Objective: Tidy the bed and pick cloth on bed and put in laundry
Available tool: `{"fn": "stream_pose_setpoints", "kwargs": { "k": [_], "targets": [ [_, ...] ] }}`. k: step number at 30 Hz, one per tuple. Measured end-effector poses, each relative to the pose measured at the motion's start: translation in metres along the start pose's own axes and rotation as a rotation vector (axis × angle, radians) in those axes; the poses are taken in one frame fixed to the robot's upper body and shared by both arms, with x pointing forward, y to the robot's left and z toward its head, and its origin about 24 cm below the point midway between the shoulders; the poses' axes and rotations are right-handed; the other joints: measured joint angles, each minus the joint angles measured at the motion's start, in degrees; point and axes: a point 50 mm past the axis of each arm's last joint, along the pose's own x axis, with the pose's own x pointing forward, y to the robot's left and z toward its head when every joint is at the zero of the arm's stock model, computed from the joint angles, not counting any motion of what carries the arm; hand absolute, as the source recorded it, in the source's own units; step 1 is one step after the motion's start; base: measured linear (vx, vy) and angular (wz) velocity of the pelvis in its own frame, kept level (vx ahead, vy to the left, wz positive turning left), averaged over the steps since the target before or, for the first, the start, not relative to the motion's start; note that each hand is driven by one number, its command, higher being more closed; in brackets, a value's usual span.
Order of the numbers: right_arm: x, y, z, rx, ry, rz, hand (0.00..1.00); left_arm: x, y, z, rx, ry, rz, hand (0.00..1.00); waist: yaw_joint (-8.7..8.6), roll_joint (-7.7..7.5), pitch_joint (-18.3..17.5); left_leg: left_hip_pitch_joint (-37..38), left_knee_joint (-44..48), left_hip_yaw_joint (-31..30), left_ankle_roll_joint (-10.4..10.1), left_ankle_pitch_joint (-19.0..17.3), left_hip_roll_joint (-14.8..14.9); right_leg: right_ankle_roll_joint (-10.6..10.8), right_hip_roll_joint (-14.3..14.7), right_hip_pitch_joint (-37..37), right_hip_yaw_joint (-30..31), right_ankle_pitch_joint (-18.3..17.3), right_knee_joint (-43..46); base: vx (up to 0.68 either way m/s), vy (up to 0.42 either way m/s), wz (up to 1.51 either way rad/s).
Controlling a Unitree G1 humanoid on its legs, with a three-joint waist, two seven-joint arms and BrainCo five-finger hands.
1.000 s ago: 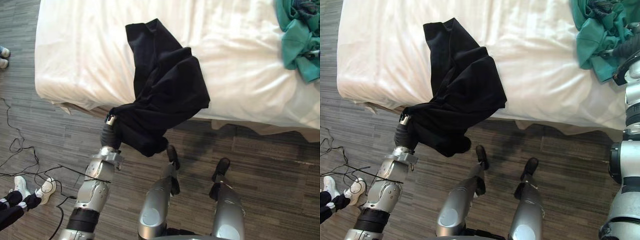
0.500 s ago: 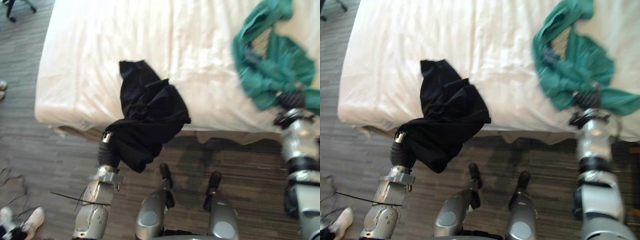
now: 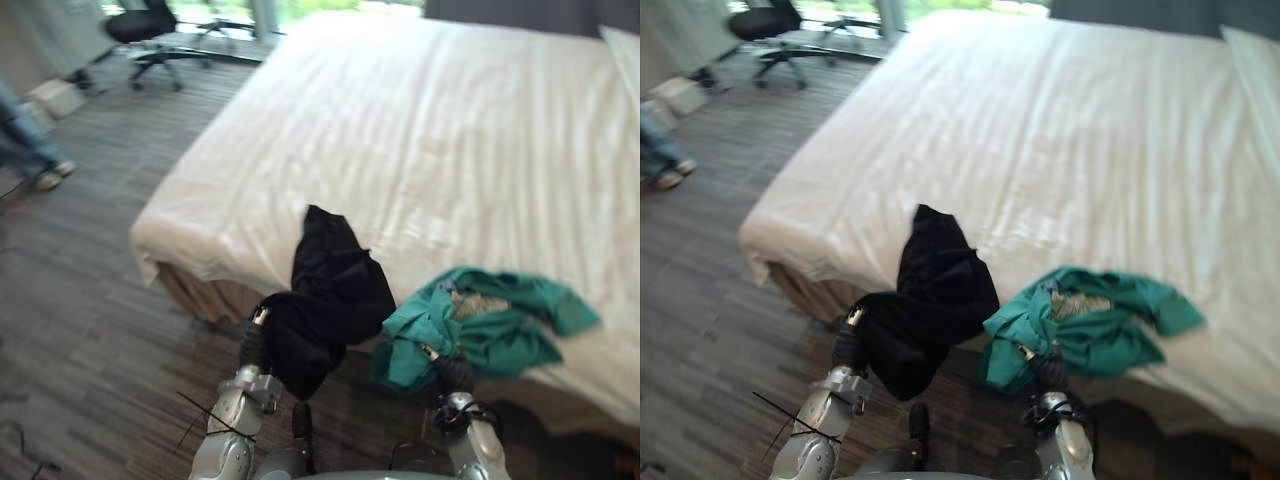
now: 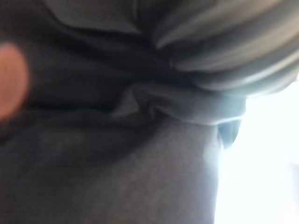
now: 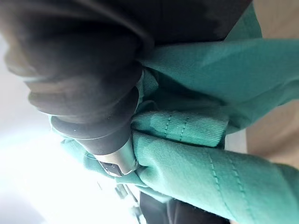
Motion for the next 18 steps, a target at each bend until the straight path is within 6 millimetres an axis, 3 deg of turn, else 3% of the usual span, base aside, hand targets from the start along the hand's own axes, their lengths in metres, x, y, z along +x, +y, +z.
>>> {"fn": "stream_pose_setpoints", "kwargs": {
  "k": [2,3,4,5,6,7,8,9,10,12,14,18],
  "targets": [
    [0.005,0.004,-0.004,-0.046,0.033,0.028,1.0,-0.007,0.005,-0.006,-0.02,0.014,0.066,1.0,0.65,0.35,-1.4,-2.5,0.0,0.0,0.8,-0.3,-0.3,-0.1,-0.7,-1.7,-2.8,-1.3,2.1,-0.01,-0.087,0.93],
    [0.005,-0.001,-0.008,-0.078,0.059,0.007,1.0,-0.008,0.006,-0.01,-0.03,0.023,0.099,1.0,0.54,1.27,-1.4,-4.8,0.0,0.9,6.0,-1.1,-0.9,0.2,-1.4,-0.6,-7.6,-0.5,2.2,0.04,-0.094,1.93],
    [-0.003,-0.009,-0.015,-0.08,0.096,-0.049,1.0,-0.005,0.004,-0.012,-0.033,0.03,0.099,1.0,0.53,1.4,-1.3,-5.0,0.3,4.9,13.8,-5.1,-1.8,0.6,-2.3,2.7,-13.5,0.5,-0.5,0.11,-0.112,2.44],
    [-0.009,-0.014,-0.02,-0.08,0.12,-0.08,1.0,-0.003,0.003,-0.012,-0.026,0.028,0.094,1.0,0.55,0.21,-0.7,-4.7,0.8,8.6,16.9,-7.3,-2.4,0.5,-3.0,5.2,-17.1,1.2,-1.8,0.14,-0.051,2.88],
    [-0.017,-0.021,-0.023,-0.083,0.139,-0.116,1.0,-0.002,0.003,-0.012,-0.015,0.029,0.088,1.0,0.68,0.58,-0.3,-4.4,5.1,16.3,17.0,-3.1,-2.2,0.4,-4.1,7.9,-22.6,1.2,0.8,0.16,-0.021,2.91],
    [-0.022,-0.028,-0.024,-0.101,0.156,-0.131,1.0,-0.004,0.003,-0.017,-0.027,0.048,0.096,1.0,0.29,3.08,-0.3,-3.0,6.7,19.7,17.2,2.3,-1.5,-0.8,-4.5,8.1,-25.1,-0.7,7.3,0.11,0.023,2.82],
    [-0.022,-0.03,-0.022,-0.111,0.156,-0.128,1.0,-0.004,0.004,-0.018,-0.032,0.052,0.106,1.0,-0.1,2.93,-0.1,-2.7,5.2,18.6,15.5,3.7,-2.6,-1.3,-3.9,8.1,-24.9,-2.4,5.3,0.01,0.032,2.46],
    [-0.02,-0.029,-0.02,-0.116,0.147,-0.111,1.0,-0.004,0.011,-0.016,-0.04,0.052,0.139,1.0,0.23,2.25,0.2,-2.6,3.1,16.7,12.9,4.5,-4.1,1.3,-3.1,9.5,-26.2,-2.1,-0.5,0.01,0.039,1.76],
    [-0.019,-0.03,-0.02,-0.114,0.16,-0.111,1.0,-0.007,0.017,-0.025,-0.053,0.091,0.174,1.0,1.95,2.73,0.3,-2.5,5.3,20.0,9.4,-0.8,-3.3,1.1,-3.0,10.5,-28.6,-1.9,-0.4,0.04,0.048,1.27],
    [-0.02,-0.026,-0.024,-0.091,0.179,-0.095,1.0,-0.023,0.029,-0.042,-0.051,0.182,0.226,1.0,2.93,1.17,1.2,-1.0,9.2,27.3,8.7,-4.7,-2.0,1.6,-4.4,13.7,-31.4,-1.9,-0.1,0.09,0.032,0.62],
    [-0.027,-0.023,-0.031,-0.064,0.219,-0.086,1.0,-0.042,0.034,-0.058,-0.059,0.254,0.248,1.0,3.46,0.0,0.9,1.1,7.6,26.4,9.3,-5.1,-4.3,2.9,-5.2,16.4,-32.8,-0.8,-0.3,0.09,0.032,0.45],
    [-0.032,-0.013,-0.039,-0.029,0.245,-0.033,1.0,-0.044,0.028,-0.066,-0.02,0.289,0.216,1.0,3.71,-0.99,1.2,1.4,3.8,20.3,9.2,-4.8,-8.1,1.9,-8.9,15.0,-35.0,0.0,8.3,0.07,0.06,0.79]
  ]
}}
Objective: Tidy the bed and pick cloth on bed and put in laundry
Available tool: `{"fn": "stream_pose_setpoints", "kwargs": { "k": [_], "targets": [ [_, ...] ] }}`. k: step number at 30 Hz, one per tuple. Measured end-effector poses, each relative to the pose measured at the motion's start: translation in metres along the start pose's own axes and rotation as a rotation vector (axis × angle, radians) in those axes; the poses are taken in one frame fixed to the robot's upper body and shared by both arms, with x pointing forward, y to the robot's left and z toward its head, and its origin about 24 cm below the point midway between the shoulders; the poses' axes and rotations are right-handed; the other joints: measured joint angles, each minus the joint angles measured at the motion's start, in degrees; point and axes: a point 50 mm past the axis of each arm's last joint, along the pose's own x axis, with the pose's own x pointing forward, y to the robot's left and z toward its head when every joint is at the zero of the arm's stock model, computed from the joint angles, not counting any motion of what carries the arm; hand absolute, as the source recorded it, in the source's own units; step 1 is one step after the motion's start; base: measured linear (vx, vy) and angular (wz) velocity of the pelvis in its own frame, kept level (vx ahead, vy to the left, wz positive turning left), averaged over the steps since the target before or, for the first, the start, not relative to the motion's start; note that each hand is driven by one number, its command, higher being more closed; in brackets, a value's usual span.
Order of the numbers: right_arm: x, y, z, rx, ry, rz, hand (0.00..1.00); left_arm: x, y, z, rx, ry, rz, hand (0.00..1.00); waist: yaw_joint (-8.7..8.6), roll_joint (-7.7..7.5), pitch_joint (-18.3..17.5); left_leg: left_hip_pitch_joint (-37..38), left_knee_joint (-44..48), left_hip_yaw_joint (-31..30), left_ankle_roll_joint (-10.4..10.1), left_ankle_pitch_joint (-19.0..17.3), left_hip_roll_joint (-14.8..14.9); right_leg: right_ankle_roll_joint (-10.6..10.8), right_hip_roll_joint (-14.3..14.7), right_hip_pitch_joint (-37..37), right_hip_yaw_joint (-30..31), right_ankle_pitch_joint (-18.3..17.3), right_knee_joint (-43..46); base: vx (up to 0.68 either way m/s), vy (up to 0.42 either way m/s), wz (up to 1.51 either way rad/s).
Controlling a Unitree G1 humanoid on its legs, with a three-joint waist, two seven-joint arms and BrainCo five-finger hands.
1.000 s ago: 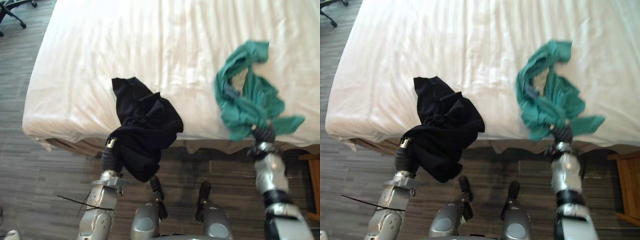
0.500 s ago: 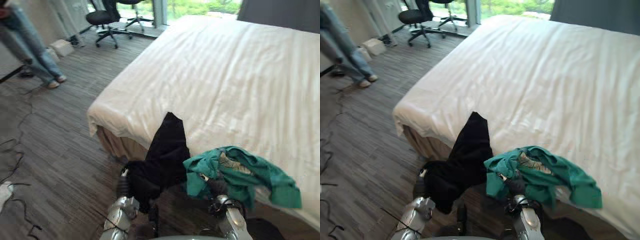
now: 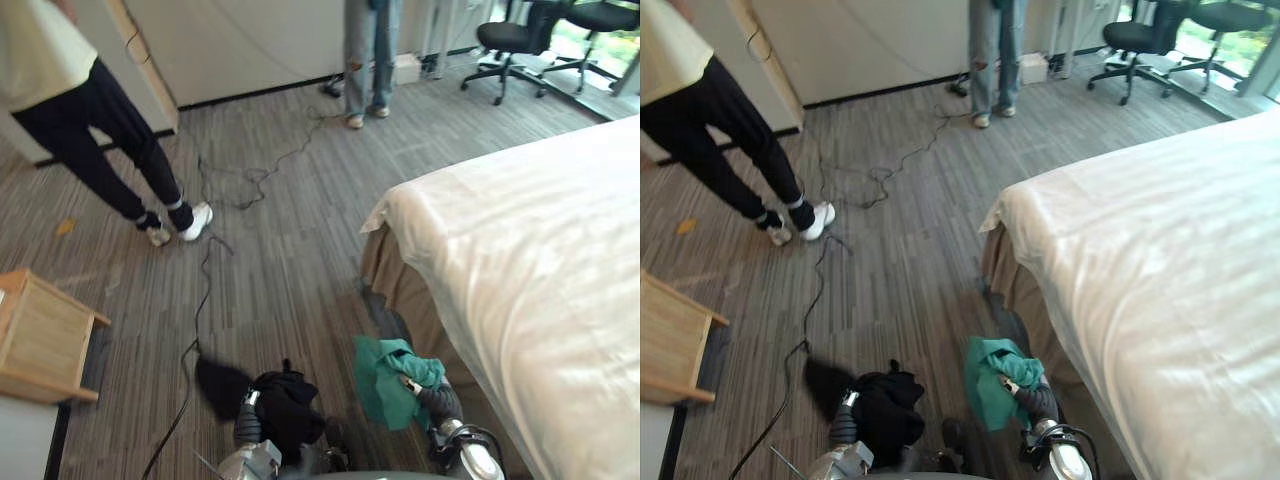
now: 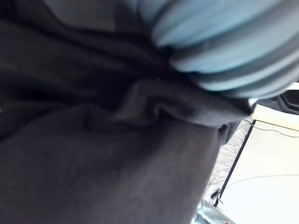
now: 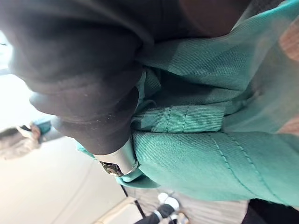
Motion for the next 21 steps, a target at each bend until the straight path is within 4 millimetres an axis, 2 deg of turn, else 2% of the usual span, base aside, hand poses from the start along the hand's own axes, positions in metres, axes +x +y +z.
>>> {"fn": "stream_pose_setpoints", "kwargs": {
  "k": [1,2,3,4,5,6,7,8,9,10,11,12,21],
  "targets": [
    [-0.001,0.003,-0.002,-0.005,0.01,0.016,1.0,0.0,-0.001,0.0,0.024,-0.002,-0.012,1.0,-0.05,-0.14,0.4,0.8,0.0,-3.5,0.0,0.0,-0.6,-5.5,-1.9,-2.4,1.7,1.3,8.1,0.1,0.068,1.05],
    [-0.003,0.004,-0.006,-0.009,0.022,0.017,1.0,0.0,-0.001,-0.001,0.044,-0.001,-0.016,1.0,-0.39,-0.1,0.6,1.1,0.1,-6.5,-0.7,0.7,-0.6,-7.6,-0.8,-5.1,7.2,-0.8,12.4,0.1,0.066,1.13],
    [-0.003,0.006,-0.007,-0.01,0.02,0.023,1.0,0.001,0.0,0.0,0.054,-0.003,-0.015,1.0,-0.65,-0.06,0.7,1.2,0.1,-8.4,-0.9,0.8,-0.6,-7.5,0.9,-6.6,10.2,-1.6,13.3,0.1,0.04,1.53],
    [-0.004,0.009,-0.008,-0.019,0.019,0.036,1.0,0.005,0.0,0.001,0.074,0.0,-0.023,1.0,-2.03,0.45,1.2,1.2,-0.2,-13.5,-1.7,1.3,-1.1,-7.2,5.7,-9.8,16.2,-3.4,13.1,0.07,-0.013,1.91],
    [-0.006,0.006,-0.009,-0.023,0.014,0.026,1.0,0.01,-0.001,0.003,0.108,0.008,-0.043,1.0,-3.2,0.96,1.4,1.6,-1.1,-16.8,-1.1,0.8,-1.2,-7.3,9.9,-11.7,20.9,-3.9,11.1,0.06,-0.023,2.1],
    [-0.008,0.003,-0.011,-0.027,0.013,0.017,1.0,0.014,-0.003,0.004,0.122,0.011,-0.055,1.0,-3.57,1.32,1.6,1.7,-1.2,-18.0,-1.3,-0.3,-1.3,-7.2,12.5,-12.5,22.7,-3.9,8.9,0.07,-0.035,2.18],
    [-0.011,-0.002,-0.015,-0.031,0.026,-0.001,1.0,0.02,-0.005,0.005,0.153,0.018,-0.069,1.0,-4.7,0.04,1.7,1.4,0.6,-17.1,-6.7,-5.8,-1.6,-7.2,14.3,-13.7,27.2,-3.8,2.7,0.07,-0.016,2.15],
    [-0.011,0.003,-0.016,0.001,0.0,-0.007,1.0,0.024,-0.001,0.014,0.194,-0.008,-0.081,1.0,-4.7,-3.96,1.4,-3.0,13.1,-16.9,5.2,-6.5,-2.9,-5.8,11.0,-15.3,30.9,-3.3,0.2,0.12,-0.081,1.92],
    [-0.015,-0.001,-0.016,0.018,-0.014,-0.028,1.0,0.023,-0.003,0.014,0.227,-0.002,-0.113,1.0,-4.16,-2.84,1.8,-4.4,16.4,-19.0,2.2,-7.8,-0.9,-4.4,11.1,-16.1,32.3,-3.2,-0.1,0.13,-0.086,1.38],
    [-0.012,-0.005,-0.023,0.027,0.017,-0.049,1.0,0.024,0.002,0.008,0.249,0.037,-0.097,1.0,-4.08,-5.03,2.1,-2.8,16.3,-19.6,1.4,-8.0,-4.4,-4.6,8.7,-15.7,36.0,-0.8,-0.7,0.11,-0.096,0.75],
    [-0.012,-0.007,-0.023,0.025,0.023,-0.054,1.0,0.023,0.003,0.004,0.254,0.054,-0.093,1.0,-4.01,-4.78,1.9,-1.8,15.3,-20.5,1.5,-7.6,-5.0,-4.6,8.8,-14.8,36.1,-0.2,-1.2,0.06,-0.031,0.5],
    [-0.001,-0.007,-0.015,0.055,-0.011,-0.059,1.0,0.012,-0.014,-0.025,0.32,0.212,-0.284,1.0,-4.78,-2.28,-0.6,6.6,-3.4,-19.1,-2.5,0.9,0.9,-4.9,13.3,-11.2,37.8,9.3,-18.1,0.02,-0.014,0.13],
    [-0.003,-0.01,-0.022,0.057,0.025,-0.074,1.0,0.013,-0.011,-0.026,0.325,0.215,-0.238,1.0,-5.33,-1.86,-0.8,7.7,-3.4,-16.5,-3.2,0.0,1.5,-5.3,13.7,-10.8,39.5,9.2,-18.2,0.0,-0.009,-0.12]
  ]
}}
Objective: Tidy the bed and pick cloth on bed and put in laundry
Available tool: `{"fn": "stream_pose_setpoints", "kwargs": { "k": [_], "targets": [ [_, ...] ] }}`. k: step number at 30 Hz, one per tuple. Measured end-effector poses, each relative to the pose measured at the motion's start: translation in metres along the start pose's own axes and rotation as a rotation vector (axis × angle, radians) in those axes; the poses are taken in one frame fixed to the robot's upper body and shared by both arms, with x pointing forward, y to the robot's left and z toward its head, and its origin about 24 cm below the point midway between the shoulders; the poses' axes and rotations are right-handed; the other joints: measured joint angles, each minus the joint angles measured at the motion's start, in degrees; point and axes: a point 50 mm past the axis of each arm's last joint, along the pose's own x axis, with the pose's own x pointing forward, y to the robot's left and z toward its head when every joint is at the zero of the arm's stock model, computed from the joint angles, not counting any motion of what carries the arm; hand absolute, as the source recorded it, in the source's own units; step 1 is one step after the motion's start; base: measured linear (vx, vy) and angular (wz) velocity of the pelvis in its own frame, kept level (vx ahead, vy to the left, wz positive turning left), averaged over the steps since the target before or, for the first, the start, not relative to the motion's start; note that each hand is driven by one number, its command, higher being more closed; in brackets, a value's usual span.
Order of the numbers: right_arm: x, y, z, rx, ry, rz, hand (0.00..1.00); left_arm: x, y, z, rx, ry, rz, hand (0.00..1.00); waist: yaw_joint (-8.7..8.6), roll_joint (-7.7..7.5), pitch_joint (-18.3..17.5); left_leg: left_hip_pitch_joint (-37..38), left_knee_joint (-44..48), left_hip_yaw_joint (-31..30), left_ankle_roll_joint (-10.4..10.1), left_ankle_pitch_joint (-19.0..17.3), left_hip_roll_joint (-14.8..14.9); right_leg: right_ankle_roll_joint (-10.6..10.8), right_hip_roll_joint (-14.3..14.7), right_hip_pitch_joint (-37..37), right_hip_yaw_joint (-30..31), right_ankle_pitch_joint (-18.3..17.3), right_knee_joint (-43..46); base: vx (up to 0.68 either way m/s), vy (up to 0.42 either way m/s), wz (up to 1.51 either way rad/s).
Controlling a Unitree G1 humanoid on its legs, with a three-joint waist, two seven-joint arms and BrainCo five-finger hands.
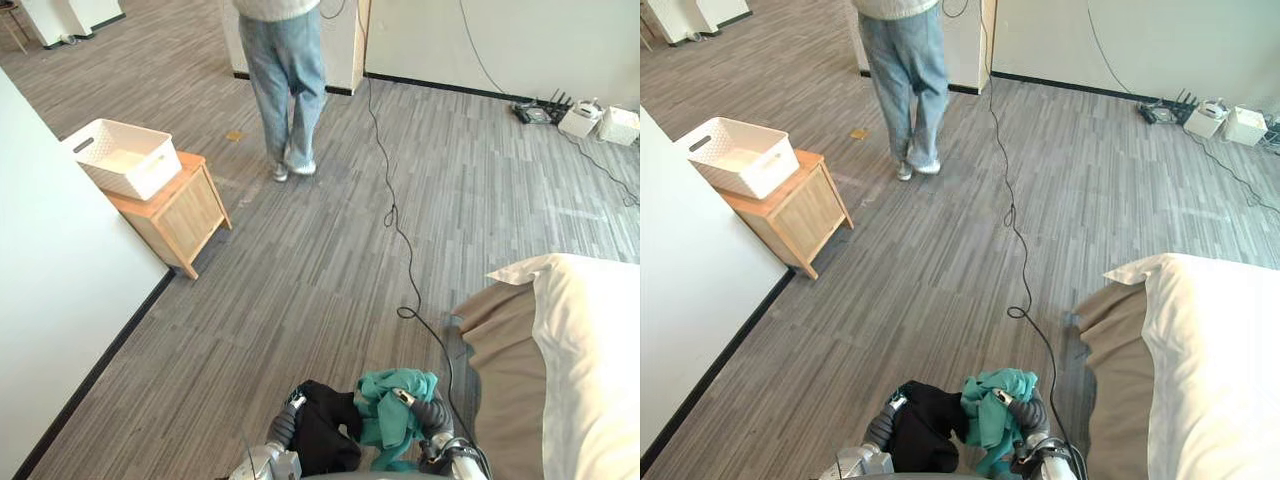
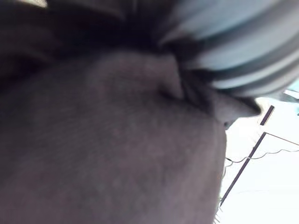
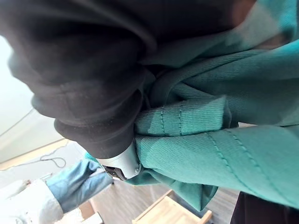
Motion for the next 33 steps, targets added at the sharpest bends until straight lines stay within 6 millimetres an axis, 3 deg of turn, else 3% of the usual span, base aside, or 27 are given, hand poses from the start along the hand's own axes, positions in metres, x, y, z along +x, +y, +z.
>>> {"fn": "stream_pose_setpoints", "kwargs": {
  "k": [5,7,8,9,11,12,13,14,16,19,20,21,22,23,25,26,27,28,30,31,33],
  "targets": [
    [-0.005,-0.007,-0.014,-0.028,0.082,-0.023,1.0,0.002,0.009,0.0,-0.02,-0.002,0.107,1.0,-0.12,0.49,-0.8,1.2,0.1,1.9,-0.7,-1.7,0.9,-0.8,0.7,1.3,0.6,0.4,-1.2,0.01,-0.055,-0.16],
    [-0.005,-0.008,-0.016,-0.046,0.105,-0.014,1.0,0.004,0.013,0.002,-0.019,-0.007,0.15,1.0,0.09,0.3,-1.1,-3.1,7.6,5.5,-4.4,-6.6,2.2,-1.9,0.9,1.1,0.7,-0.4,-0.2,0.0,-0.106,-0.06],
    [-0.004,-0.01,-0.014,-0.062,0.111,-0.006,1.0,0.005,0.014,0.006,-0.016,-0.032,0.167,1.0,0.54,0.38,-0.9,-6.8,16.1,7.3,-7.4,-9.5,4.0,-2.5,0.6,0.9,0.7,-0.6,-0.2,0.02,-0.074,0.23],
    [-0.001,-0.013,-0.01,-0.078,0.111,-0.007,1.0,0.009,0.013,0.013,-0.012,-0.062,0.173,1.0,0.34,1.0,0.1,-12.9,29.1,9.5,-7.7,-9.2,6.7,-2.7,1.2,1.7,-1.0,-0.6,-0.2,0.01,-0.072,0.33],
    [-0.001,-0.021,-0.006,-0.113,0.119,-0.005,1.0,0.013,0.007,0.019,-0.03,-0.088,0.169,1.0,0.58,2.64,3.1,-18.9,45.8,11.6,-8.9,-6.9,11.9,-3.0,2.6,4.5,-2.7,-1.4,0.2,-0.05,-0.061,0.44],
    [0.002,-0.021,-0.003,-0.121,0.124,0.009,1.0,0.013,0.008,0.02,-0.066,-0.098,0.18,1.0,0.68,2.52,4.5,-20.9,51.9,12.0,-8.3,-5.0,13.4,-4.0,2.6,7.0,-2.9,-2.8,0.2,-0.04,-0.052,0.34],
    [0.002,-0.023,-0.002,-0.129,0.125,0.014,1.0,0.013,0.007,0.02,-0.086,-0.104,0.179,1.0,0.71,2.91,4.5,-21.1,52.8,12.2,-8.0,-5.7,13.6,-4.1,2.6,7.8,-3.1,-3.2,0.3,0.06,-0.034,0.24],
    [0.003,-0.024,0.002,-0.14,0.119,0.023,1.0,0.012,0.006,0.017,-0.111,-0.097,0.173,1.0,0.55,3.82,4.6,-20.9,51.2,12.5,-6.2,-7.1,13.4,-4.1,2.4,8.7,-3.1,-3.9,0.3,0.09,-0.017,0.06],
    [0.005,-0.022,0.003,-0.137,0.116,0.043,1.0,0.01,0.006,0.015,-0.125,-0.097,0.164,1.0,0.66,4.09,4.7,-20.0,42.5,14.6,-6.5,-8.2,12.9,-4.0,1.6,9.1,-3.0,-4.8,0.2,0.14,0.007,0.02],
    [0.004,-0.014,0.008,-0.142,0.108,0.111,1.0,0.01,0.004,0.013,-0.146,-0.099,0.151,1.0,0.82,4.07,4.7,-17.0,21.6,21.5,-8.1,-6.5,11.4,-2.3,0.6,10.2,-3.4,-6.3,-1.0,0.25,0.062,0.07],
    [0.004,-0.014,0.008,-0.14,0.113,0.124,1.0,0.01,0.004,0.013,-0.155,-0.103,0.151,1.0,1.03,4.07,4.7,-15.9,17.8,23.4,-7.6,-6.3,11.4,-1.8,0.6,11.3,-3.7,-7.4,-1.3,0.38,0.155,0.13],
    [0.001,-0.015,0.004,-0.136,0.126,0.136,1.0,0.01,0.006,0.016,-0.162,-0.114,0.155,1.0,1.77,2.47,4.3,-15.2,18.4,25.1,-1.4,-3.4,10.5,-1.1,-0.9,13.0,-4.2,-9.6,-1.5,0.41,0.168,0.03],
    [0.0,-0.014,0.003,-0.131,0.13,0.144,1.0,0.01,0.006,0.017,-0.164,-0.121,0.151,1.0,2.69,0.54,3.1,-15.6,20.1,25.9,1.4,-5.5,8.9,-1.1,-2.9,12.8,-4.2,-11.0,-1.2,0.5,0.156,-0.02],
    [-0.002,-0.013,0.0,-0.13,0.139,0.155,1.0,0.01,0.006,0.018,-0.167,-0.126,0.151,1.0,3.33,-0.31,2.0,-16.0,21.1,26.0,1.8,-7.5,8.0,-1.1,-3.8,12.8,-4.5,-11.2,-0.7,0.41,0.07,-0.06],
    [-0.002,-0.013,0.0,-0.131,0.143,0.162,1.0,0.012,0.003,0.018,-0.205,-0.131,0.151,1.0,3.52,-1.41,1.6,-15.8,22.1,25.3,3.5,-10.6,6.3,2.0,-6.6,7.4,-5.6,-10.2,12.8,0.54,0.133,0.27],
    [-0.003,-0.012,-0.001,-0.134,0.148,0.167,1.0,0.012,0.001,0.019,-0.21,-0.143,0.145,1.0,3.52,-1.38,1.5,-14.7,22.2,24.2,3.4,-12.4,5.7,6.2,-8.7,1.0,-5.2,-6.6,28.4,0.64,0.207,0.65],
    [-0.002,-0.007,-0.004,-0.129,0.153,0.182,1.0,0.012,0.002,0.02,-0.208,-0.148,0.145,1.0,3.21,-2.45,1.9,-12.4,21.9,22.5,3.1,-14.0,4.7,8.0,-10.9,-5.4,-4.7,-2.6,42.9,0.54,0.153,0.63],
    [-0.003,-0.003,-0.006,-0.129,0.16,0.195,1.0,0.012,0.003,0.02,-0.203,-0.149,0.147,1.0,2.84,-2.84,2.2,-10.5,21.5,21.7,3.2,-14.3,4.3,7.0,-11.8,-7.2,-5.0,-2.7,48.0,0.56,0.105,0.7],
    [-0.006,0.003,-0.013,-0.115,0.173,0.212,1.0,0.009,0.007,0.015,-0.195,-0.133,0.164,1.0,1.91,-1.24,3.2,-1.2,17.7,17.8,2.5,-15.6,4.6,1.6,-12.2,-11.1,-8.9,-5.8,51.9,0.56,0.042,0.63],
    [-0.007,0.003,-0.013,-0.114,0.171,0.214,1.0,0.008,0.008,0.014,-0.192,-0.13,0.167,1.0,1.73,-0.98,3.3,0.7,16.6,17.2,2.3,-15.7,4.9,1.0,-12.0,-12.3,-9.9,-6.5,50.2,0.52,-0.032,0.66],
    [-0.008,0.004,-0.012,-0.113,0.15,0.218,1.0,0.008,0.012,0.016,-0.167,-0.128,0.168,1.0,0.54,-0.19,3.6,3.9,16.1,13.1,0.3,-16.8,6.9,0.1,-9.8,-17.7,-12.5,-7.0,34.5,0.47,-0.127,0.83]
  ]
}}
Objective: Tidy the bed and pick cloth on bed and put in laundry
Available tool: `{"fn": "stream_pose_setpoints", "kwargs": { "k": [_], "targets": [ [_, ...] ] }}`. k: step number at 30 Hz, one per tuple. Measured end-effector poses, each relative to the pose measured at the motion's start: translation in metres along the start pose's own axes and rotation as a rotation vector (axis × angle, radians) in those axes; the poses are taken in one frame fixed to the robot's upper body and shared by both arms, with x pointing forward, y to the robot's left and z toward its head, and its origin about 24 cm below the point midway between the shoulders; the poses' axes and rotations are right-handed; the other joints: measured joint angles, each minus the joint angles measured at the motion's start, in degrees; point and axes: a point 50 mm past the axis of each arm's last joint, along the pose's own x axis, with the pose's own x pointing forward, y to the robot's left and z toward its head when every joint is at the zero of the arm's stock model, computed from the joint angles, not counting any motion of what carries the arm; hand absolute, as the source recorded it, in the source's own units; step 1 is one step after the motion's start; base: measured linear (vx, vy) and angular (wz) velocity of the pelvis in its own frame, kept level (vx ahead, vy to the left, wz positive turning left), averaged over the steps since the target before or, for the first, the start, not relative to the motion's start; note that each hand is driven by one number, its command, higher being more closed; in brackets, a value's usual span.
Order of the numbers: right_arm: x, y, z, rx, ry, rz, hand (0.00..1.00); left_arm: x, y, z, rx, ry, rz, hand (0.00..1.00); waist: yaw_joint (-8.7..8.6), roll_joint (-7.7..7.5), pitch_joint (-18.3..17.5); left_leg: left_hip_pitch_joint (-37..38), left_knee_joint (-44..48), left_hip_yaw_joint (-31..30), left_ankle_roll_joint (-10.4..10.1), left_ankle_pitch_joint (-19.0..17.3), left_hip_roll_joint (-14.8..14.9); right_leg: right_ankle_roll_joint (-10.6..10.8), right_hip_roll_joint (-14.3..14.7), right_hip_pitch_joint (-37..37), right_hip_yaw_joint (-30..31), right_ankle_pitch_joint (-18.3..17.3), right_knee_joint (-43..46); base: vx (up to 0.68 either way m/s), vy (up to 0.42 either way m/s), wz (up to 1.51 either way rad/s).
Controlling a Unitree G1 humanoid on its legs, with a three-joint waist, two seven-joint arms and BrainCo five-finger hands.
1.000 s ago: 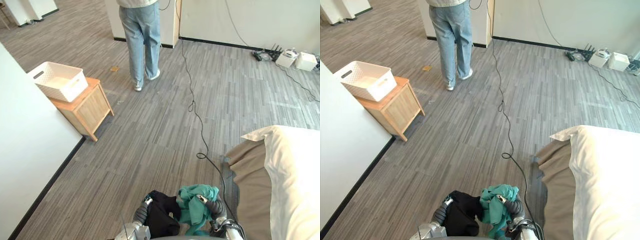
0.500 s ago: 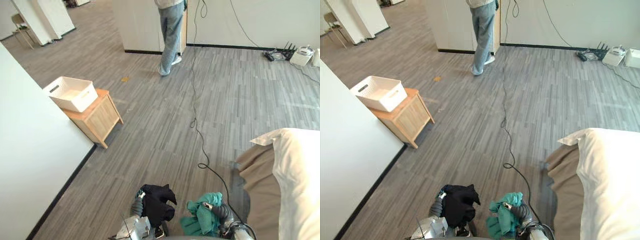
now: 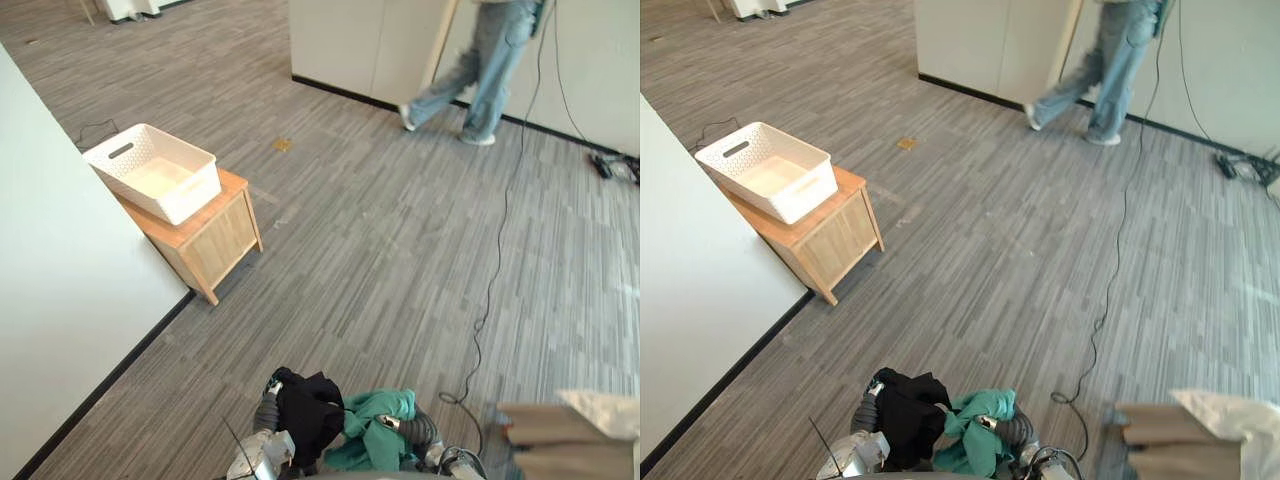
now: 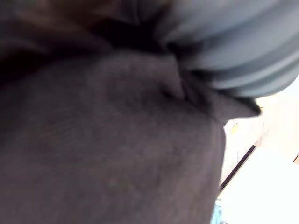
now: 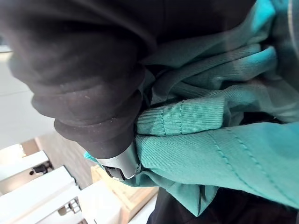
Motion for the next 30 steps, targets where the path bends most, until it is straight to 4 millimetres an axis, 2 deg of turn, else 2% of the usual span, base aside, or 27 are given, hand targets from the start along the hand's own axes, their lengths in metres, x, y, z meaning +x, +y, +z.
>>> {"fn": "stream_pose_setpoints", "kwargs": {
  "k": [1,2,3,4,6,7,8,9,10,11,12,13,15,17,18,19,20,21,22,23,24,25,26,27,28,29,30],
  "targets": [
    [-0.001,0.0,0.001,0.0,-0.008,0.0,1.0,0.001,0.0,0.002,0.01,-0.001,-0.005,1.0,0.0,0.2,0.1,0.2,0.3,-0.8,-0.8,-0.5,0.5,0.2,0.7,-1.1,0.0,0.8,-5.5,0.45,-0.216,0.95],
    [-0.001,0.002,0.002,0.003,-0.023,0.003,1.0,0.002,0.002,0.005,0.032,-0.005,-0.01,1.0,0.01,0.28,0.2,0.5,1.1,-3.1,-2.3,-1.8,1.6,1.0,1.9,-3.1,0.9,6.0,-20.0,0.53,-0.336,0.95],
    [0.0,0.004,0.003,0.006,-0.03,0.007,1.0,0.004,0.005,0.009,0.047,-0.01,-0.007,1.0,0.14,-0.34,0.4,1.3,1.7,-4.9,-4.0,-2.9,1.7,2.3,2.0,-3.8,3.0,10.0,-28.5,0.44,-0.289,1.0],
    [0.0,0.004,0.005,0.005,-0.035,0.011,1.0,0.004,0.007,0.01,0.054,-0.007,-0.004,1.0,0.18,-0.56,0.8,2.4,2.0,-5.9,-5.3,-3.9,1.7,2.9,1.6,-3.9,4.4,11.5,-30.6,0.54,-0.428,1.12],
    [0.0,0.008,0.005,0.004,-0.038,0.025,1.0,-0.004,0.019,0.003,0.066,0.026,0.02,1.0,0.14,-0.38,1.0,8.2,4.5,-8.6,-8.6,-10.8,4.3,1.9,1.5,-2.0,7.4,13.2,-26.0,0.53,-0.498,1.05],
    [-0.002,0.009,0.003,0.004,-0.029,0.026,1.0,-0.009,0.023,-0.002,0.061,0.045,0.031,1.0,0.2,-0.22,0.1,9.2,5.3,-9.2,-9.6,-12.6,5.2,0.4,1.7,-2.6,7.8,14.5,-22.4,0.53,-0.519,0.77],
    [-0.004,0.003,0.008,-0.028,-0.038,0.019,1.0,-0.017,0.023,-0.018,0.034,0.095,0.044,1.0,-0.02,2.53,-1.5,9.5,8.2,-11.0,-11.2,-13.8,7.9,0.2,3.5,-4.1,6.5,14.0,-15.5,0.56,-0.537,0.39],
    [-0.006,-0.004,0.015,-0.069,-0.047,0.017,1.0,-0.02,0.024,-0.023,0.01,0.108,0.055,1.0,0.24,4.32,-1.6,4.1,21.1,-11.5,-7.3,-11.5,11.0,-1.5,5.5,-4.0,5.6,10.4,-12.9,0.54,-0.553,0.15],
    [-0.004,-0.01,0.022,-0.106,-0.05,0.017,1.0,-0.02,0.02,-0.023,-0.006,0.089,0.048,1.0,0.35,5.38,-1.1,-0.9,30.6,-12.1,-0.7,-6.8,12.9,-2.7,7.7,-2.8,5.3,9.6,-14.0,0.51,-0.565,-0.49],
    [0.001,-0.018,0.029,-0.135,-0.055,0.002,1.0,-0.018,0.016,-0.02,-0.015,0.065,0.032,1.0,1.18,6.36,-0.2,-7.0,41.3,-16.3,-1.4,3.7,13.5,-4.5,11.0,0.0,6.0,9.4,-17.7,0.39,-0.434,-0.7],
    [0.003,-0.022,0.032,-0.142,-0.06,-0.011,1.0,-0.018,0.014,-0.019,-0.013,0.06,0.024,1.0,1.93,6.78,0.1,-8.9,44.4,-18.3,-3.9,4.0,12.5,-5.5,11.9,1.1,7.1,9.5,-19.5,0.59,-0.464,-1.27],
    [0.012,-0.03,0.038,-0.144,-0.067,-0.046,1.0,-0.013,0.005,-0.013,0.013,0.028,-0.022,1.0,3.17,7.62,1.7,-14.7,49.2,-19.8,-7.2,-1.3,6.2,-8.0,14.9,7.8,10.0,9.6,-25.4,0.49,-0.297,-1.06],
    [0.013,-0.029,0.036,-0.135,-0.063,-0.046,1.0,-0.012,0.001,-0.01,0.037,0.001,-0.048,1.0,3.5,6.97,1.8,-17.4,42.7,-17.4,-7.4,-2.4,2.4,-8.4,15.7,12.4,11.1,9.1,-29.6,0.52,-0.29,-0.71],
    [0.014,-0.025,0.037,-0.139,-0.086,-0.037,1.0,-0.013,-0.001,-0.005,0.066,-0.041,-0.072,1.0,3.53,5.99,1.7,-18.3,24.7,-12.2,-7.3,-2.4,-0.5,-6.3,16.9,16.3,12.9,7.4,-30.8,0.52,-0.307,-0.57],
    [0.014,-0.024,0.037,-0.137,-0.091,-0.036,1.0,-0.013,-0.002,-0.004,0.071,-0.049,-0.075,1.0,3.52,5.83,1.7,-18.4,19.6,-11.4,-7.3,-2.0,-1.1,-6.6,17.5,17.0,13.5,6.5,-30.8,0.53,-0.277,-0.7],
    [0.016,-0.022,0.037,-0.134,-0.096,-0.033,1.0,-0.013,-0.005,-0.003,0.086,-0.056,-0.089,1.0,3.46,5.54,1.5,-18.5,11.5,-9.7,-6.2,-0.9,-1.8,-6.7,19.1,18.2,14.4,3.5,-30.1,0.43,-0.2,-0.64],
    [0.016,-0.019,0.035,-0.124,-0.094,-0.032,1.0,-0.014,-0.005,-0.001,0.106,-0.061,-0.098,1.0,3.79,4.63,0.9,-18.7,11.1,-9.2,-3.0,1.0,-2.4,-7.2,19.5,18.1,14.7,0.8,-28.5,0.71,-0.261,-0.76],
    [0.017,-0.017,0.029,-0.105,-0.08,-0.051,1.0,-0.015,-0.003,0.002,0.165,-0.066,-0.119,1.0,3.72,2.75,-1.1,-16.7,9.1,-9.2,-0.2,3.8,-3.1,-3.2,18.1,15.9,14.1,-3.2,-19.6,0.49,-0.157,-0.55],
    [0.017,-0.017,0.028,-0.105,-0.075,-0.053,1.0,-0.015,-0.003,0.004,0.174,-0.069,-0.124,1.0,3.64,2.01,-1.1,-15.9,8.5,-8.7,0.0,4.1,-3.3,-2.2,17.2,14.1,12.5,-3.6,-14.9,0.62,-0.215,-0.51],
    [0.022,-0.017,0.03,-0.11,-0.071,-0.059,1.0,-0.011,-0.004,0.007,0.191,-0.069,-0.115,1.0,3.33,0.61,-0.8,-12.7,5.8,-8.3,0.9,3.8,-3.9,0.1,13.5,7.5,7.7,-0.9,1.1,0.47,-0.169,-0.3],
    [0.021,-0.018,0.027,-0.109,-0.059,-0.068,1.0,-0.003,-0.009,0.01,0.211,-0.059,-0.12,1.0,2.91,0.41,-0.4,-7.7,2.4,-9.0,0.7,3.3,-3.6,-3.7,10.4,1.7,4.8,-0.5,13.2,0.6,-0.217,-0.2],
    [0.019,-0.019,0.025,-0.107,-0.054,-0.071,1.0,-0.001,-0.012,0.01,0.219,-0.054,-0.128,1.0,2.73,0.45,-0.3,-6.0,1.4,-9.5,0.5,3.0,-3.1,-4.9,10.2,0.7,4.8,-1.5,14.2,0.59,-0.23,0.15],
    [0.015,-0.019,0.02,-0.1,-0.047,-0.077,1.0,0.003,-0.017,0.014,0.221,-0.056,-0.143,1.0,1.32,0.86,-0.1,-2.5,-0.1,-11.1,0.2,2.5,-1.4,-4.6,10.6,-1.0,5.1,-2.7,11.7,0.59,-0.296,0.57],
    [0.008,-0.02,0.015,-0.096,-0.053,-0.082,1.0,0.006,-0.021,0.019,0.203,-0.069,-0.153,1.0,-0.36,1.72,0.5,-0.2,-0.1,-13.0,-0.3,2.2,0.8,-2.9,10.8,-1.7,5.6,-3.0,3.1,0.57,-0.317,0.64],
    [0.007,-0.021,0.016,-0.098,-0.066,-0.079,1.0,0.008,-0.024,0.021,0.2,-0.076,-0.16,1.0,-0.62,1.73,0.6,0.5,0.0,-13.5,-0.4,2.1,1.7,-2.0,10.7,-2.0,5.9,-2.5,-1.7,0.66,-0.439,0.7],
    [0.004,-0.02,0.016,-0.097,-0.088,-0.072,1.0,0.012,-0.027,0.028,0.203,-0.094,-0.168,1.0,-1.48,1.64,0.5,1.4,0.7,-15.4,-2.2,1.0,4.0,0.1,10.6,-2.4,7.6,1.8,-15.4,0.62,-0.475,0.67],
    [0.001,-0.015,0.014,-0.084,-0.102,-0.057,1.0,0.013,-0.025,0.033,0.218,-0.106,-0.17,1.0,-1.85,0.27,0.4,1.7,1.4,-16.0,-5.3,-0.9,4.6,1.9,9.7,-1.3,11.2,9.0,-29.8,0.62,-0.485,0.77]
  ]
}}
